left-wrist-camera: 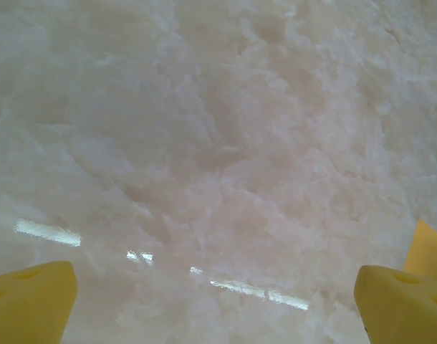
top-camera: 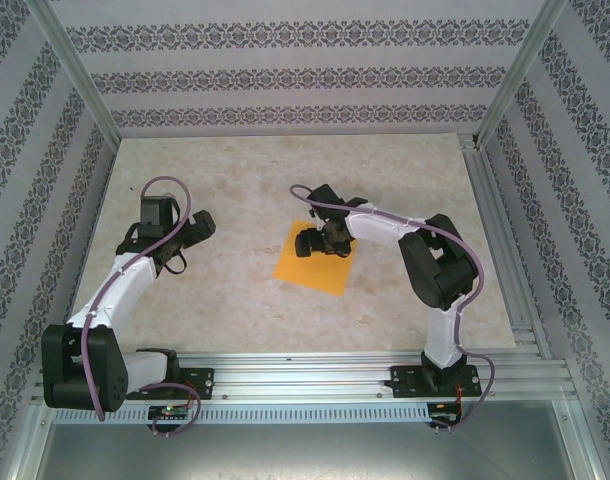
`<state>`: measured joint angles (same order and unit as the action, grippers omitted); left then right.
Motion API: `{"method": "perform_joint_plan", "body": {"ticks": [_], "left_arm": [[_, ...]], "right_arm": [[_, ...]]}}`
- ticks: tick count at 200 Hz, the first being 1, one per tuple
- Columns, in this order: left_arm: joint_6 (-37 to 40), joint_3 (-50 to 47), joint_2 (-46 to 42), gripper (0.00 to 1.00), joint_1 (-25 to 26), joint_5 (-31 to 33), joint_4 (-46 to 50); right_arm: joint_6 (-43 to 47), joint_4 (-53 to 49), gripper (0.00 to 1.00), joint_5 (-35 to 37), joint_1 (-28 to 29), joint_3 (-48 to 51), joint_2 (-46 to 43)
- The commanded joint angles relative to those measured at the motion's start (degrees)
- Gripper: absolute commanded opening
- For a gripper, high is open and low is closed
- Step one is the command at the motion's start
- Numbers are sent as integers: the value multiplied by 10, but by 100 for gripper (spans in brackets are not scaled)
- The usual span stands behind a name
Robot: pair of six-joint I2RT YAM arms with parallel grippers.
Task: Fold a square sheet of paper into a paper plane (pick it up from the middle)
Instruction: Move the square sheet of paper to the center of the table.
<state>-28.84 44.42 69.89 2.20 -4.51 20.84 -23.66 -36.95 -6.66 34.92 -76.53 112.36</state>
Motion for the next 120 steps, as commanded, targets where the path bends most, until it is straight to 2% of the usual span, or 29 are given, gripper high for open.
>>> {"method": "perform_joint_plan", "body": {"ticks": [1,22,57,80,120], "left_arm": [[-1,13,3,100,-6,-18,-22],[-5,15,1,100,-6,-21,-19],[-5,18,2,100,-6,-30,-18],[2,24,6,100,-6,-31,-13],[20,34,17,100,-6,-36,-4]], "right_arm": [[-22,-90,86,126,34,-65,-15],[-116,-133,92,210,60,-95,-11],[-266,-145,94,211,70,-95,0],[-314,-162,97,224,78,-101,21],[-327,-135,97,182,71,-113,59]]}}
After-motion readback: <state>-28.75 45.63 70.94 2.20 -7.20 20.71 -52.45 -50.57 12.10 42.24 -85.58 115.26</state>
